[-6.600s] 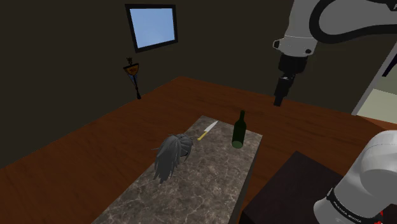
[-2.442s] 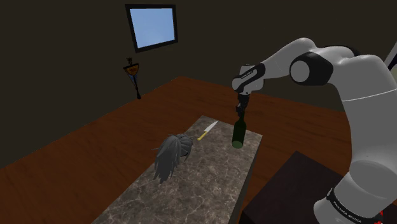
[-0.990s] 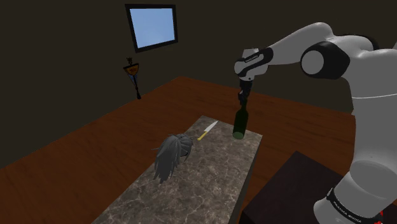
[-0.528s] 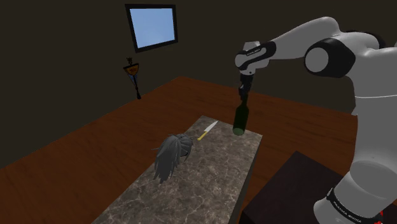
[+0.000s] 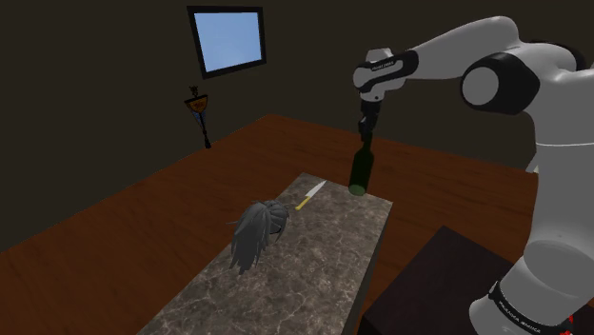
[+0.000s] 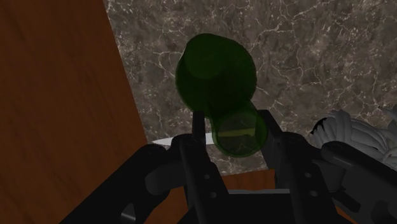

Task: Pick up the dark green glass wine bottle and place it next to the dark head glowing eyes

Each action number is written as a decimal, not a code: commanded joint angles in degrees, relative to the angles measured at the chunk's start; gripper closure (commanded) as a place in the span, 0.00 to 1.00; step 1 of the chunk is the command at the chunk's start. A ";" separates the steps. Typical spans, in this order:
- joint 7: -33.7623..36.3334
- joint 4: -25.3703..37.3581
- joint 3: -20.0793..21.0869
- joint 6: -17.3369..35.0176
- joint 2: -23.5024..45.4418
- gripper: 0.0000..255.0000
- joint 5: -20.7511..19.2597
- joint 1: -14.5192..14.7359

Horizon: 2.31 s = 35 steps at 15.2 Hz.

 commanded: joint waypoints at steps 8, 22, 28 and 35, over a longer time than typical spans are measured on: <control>0.20 5.07 -0.19 -6.27 -1.24 1.00 -0.31 -0.16; 0.50 16.46 -0.32 -17.27 -0.88 1.00 -0.36 -0.73; 0.60 23.45 -0.31 -22.79 0.59 1.00 -0.15 -1.24; 6.09 19.12 0.90 -23.57 -4.69 1.00 -1.27 3.48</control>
